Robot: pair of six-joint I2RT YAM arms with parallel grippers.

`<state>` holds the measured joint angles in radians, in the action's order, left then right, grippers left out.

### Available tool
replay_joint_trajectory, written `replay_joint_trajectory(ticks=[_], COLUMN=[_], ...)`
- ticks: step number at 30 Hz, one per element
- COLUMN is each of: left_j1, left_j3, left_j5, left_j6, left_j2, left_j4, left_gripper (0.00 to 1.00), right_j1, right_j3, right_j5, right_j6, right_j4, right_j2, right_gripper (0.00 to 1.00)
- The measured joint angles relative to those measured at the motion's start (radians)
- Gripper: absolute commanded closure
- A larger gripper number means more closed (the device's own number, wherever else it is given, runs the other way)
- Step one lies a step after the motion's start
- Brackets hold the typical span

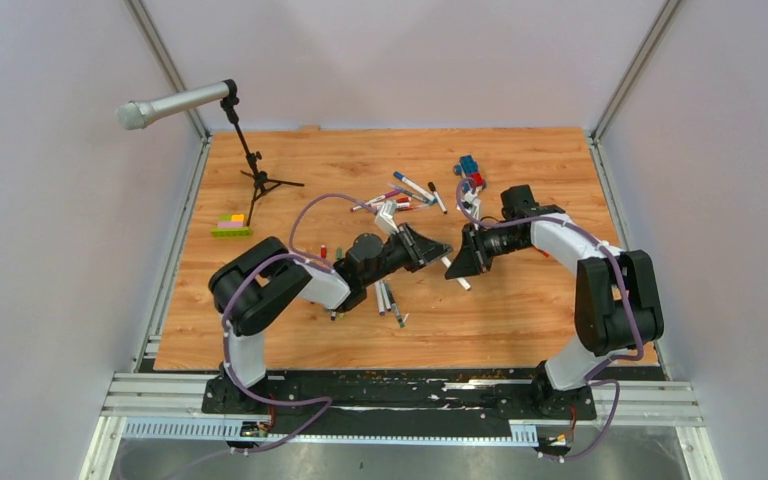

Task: Open the pen caps
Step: Open the pen cap from the pen, then place the pen at the center of the board.

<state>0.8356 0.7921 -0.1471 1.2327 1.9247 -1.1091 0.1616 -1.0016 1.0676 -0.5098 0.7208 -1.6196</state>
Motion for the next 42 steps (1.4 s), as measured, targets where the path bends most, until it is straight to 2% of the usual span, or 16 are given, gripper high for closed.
replay_joint_trajectory(ticks=[6, 8, 13, 18, 23, 26, 30, 38, 42], left_j1=[-0.030, -0.073, -0.281, -0.294, -0.294, -0.294, -0.294, -0.293, -0.293], left_j3=[-0.127, -0.152, -0.175, -0.196, -0.199, -0.225, -0.282, -0.409, -0.431], left_j5=[0.036, 0.091, 0.245, 0.237, 0.150, 0.104, 0.064, 0.047, 0.047], left_j6=[-0.023, -0.038, -0.072, -0.118, -0.197, -0.250, -0.319, -0.377, -0.388], left_j2=[-0.226, -0.311, -0.482, -0.518, -0.550, -0.621, -0.745, -0.990, -1.041], left_j4=[0.090, 0.120, 0.140, 0.183, 0.313, 0.394, 0.504, 0.680, 0.730], left_gripper=[1.00, 1.00, 1.00, 1.00, 1.00, 1.00, 1.00, 1.00, 1.00], right_j1=[0.057, 0.068, 0.066, 0.076, 0.121, 0.216, 0.349, 0.421, 0.465], right_j3=[-0.031, -0.044, -0.017, 0.021, 0.138, 0.185, 0.172, 0.147, 0.126], right_j5=[0.137, 0.135, 0.100, 0.050, -0.094, -0.245, -0.381, -0.547, -0.624], right_j6=[-0.016, -0.029, -0.043, 0.021, 0.273, 0.441, 0.573, 0.660, 0.657], right_j4=[-0.026, -0.012, 0.051, -0.013, -0.211, -0.313, -0.379, -0.427, -0.427], right_j2=[0.000, 0.001, 0.000, 0.000, 0.025, 0.054, 0.040, -0.058, -0.060], right_gripper=[1.00, 1.00, 1.00, 1.00, 1.00, 0.96, 0.95, 0.84, 0.78])
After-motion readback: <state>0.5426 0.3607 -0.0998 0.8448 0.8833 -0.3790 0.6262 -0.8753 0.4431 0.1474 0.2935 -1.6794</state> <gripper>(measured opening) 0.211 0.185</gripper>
